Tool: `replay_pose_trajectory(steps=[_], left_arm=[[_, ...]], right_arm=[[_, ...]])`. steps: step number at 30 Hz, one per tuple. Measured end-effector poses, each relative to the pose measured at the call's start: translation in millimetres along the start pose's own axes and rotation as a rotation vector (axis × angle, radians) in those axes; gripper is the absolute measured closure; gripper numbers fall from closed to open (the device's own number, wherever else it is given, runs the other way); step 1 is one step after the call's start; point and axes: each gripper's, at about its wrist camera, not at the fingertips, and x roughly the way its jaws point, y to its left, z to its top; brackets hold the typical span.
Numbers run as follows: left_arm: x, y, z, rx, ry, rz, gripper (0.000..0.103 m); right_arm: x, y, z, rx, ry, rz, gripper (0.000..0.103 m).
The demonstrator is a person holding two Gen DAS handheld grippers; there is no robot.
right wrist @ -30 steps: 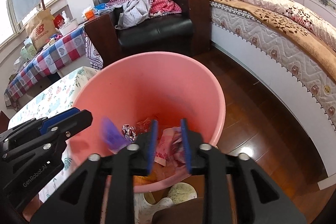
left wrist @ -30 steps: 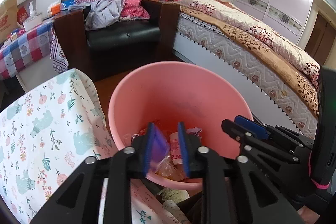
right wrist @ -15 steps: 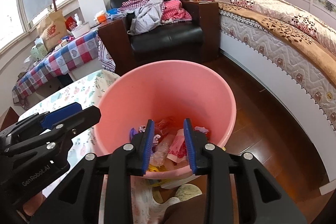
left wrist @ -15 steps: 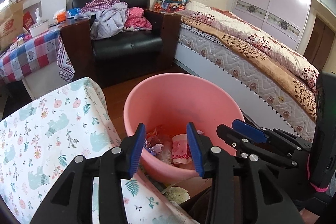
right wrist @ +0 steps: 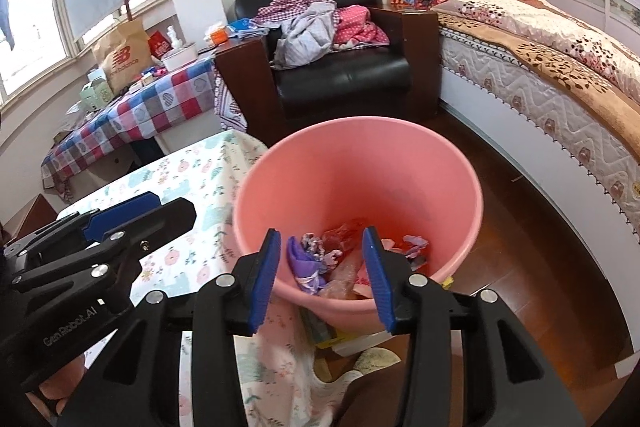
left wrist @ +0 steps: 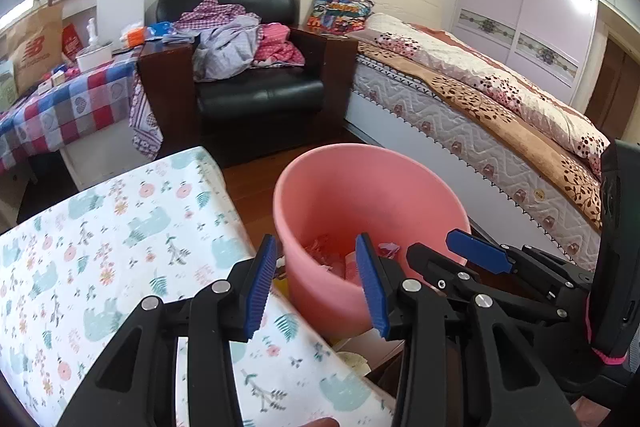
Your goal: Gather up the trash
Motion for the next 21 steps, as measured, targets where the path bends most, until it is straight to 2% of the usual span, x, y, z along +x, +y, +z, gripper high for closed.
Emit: replay_pose_trajectory(steps=[7,21], left_arm=[[-17,20,-7,-0.031,0.001,0.031,0.063],[-39,39,-20,-0.053,-0.018,0.081,0.063]], right_arm=[[-6,16,-4,-0.001,-0.019,0.040,0.059],[-15,40,-13,-0.027,-0.037,0.054,0.059]])
